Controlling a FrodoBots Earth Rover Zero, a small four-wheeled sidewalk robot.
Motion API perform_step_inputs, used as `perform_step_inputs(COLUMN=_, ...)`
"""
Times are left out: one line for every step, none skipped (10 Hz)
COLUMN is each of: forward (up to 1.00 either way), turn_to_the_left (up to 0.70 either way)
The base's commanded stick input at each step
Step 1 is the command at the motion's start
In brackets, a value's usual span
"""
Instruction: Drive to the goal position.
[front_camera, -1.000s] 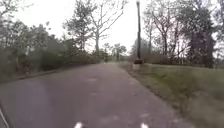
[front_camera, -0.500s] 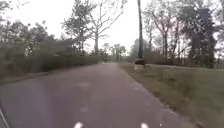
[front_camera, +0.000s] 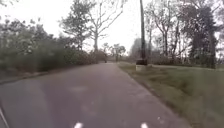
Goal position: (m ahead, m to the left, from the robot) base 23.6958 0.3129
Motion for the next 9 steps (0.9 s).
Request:
perform_step_inputs(forward=1.00, turn_to_the_left=0.40)
perform_step_inputs(forward=1.00, turn_to_the_left=0.40)
perform_step_inputs(forward=1.00, turn_to_the_left=0.40)
perform_step_inputs(forward=1.00, turn_to_the_left=0.15)
perform_step_inputs(forward=1.00, turn_to_the_left=0.01)
perform_step_inputs(forward=1.00, turn_to_the_left=0.00)
perform_step_inputs(forward=1.00, turn_to_the_left=0.00)
perform_step_inputs(forward=1.00, turn_to_the_left=0.00)
perform_step_inputs(forward=1.00, turn_to_the_left=0.00)
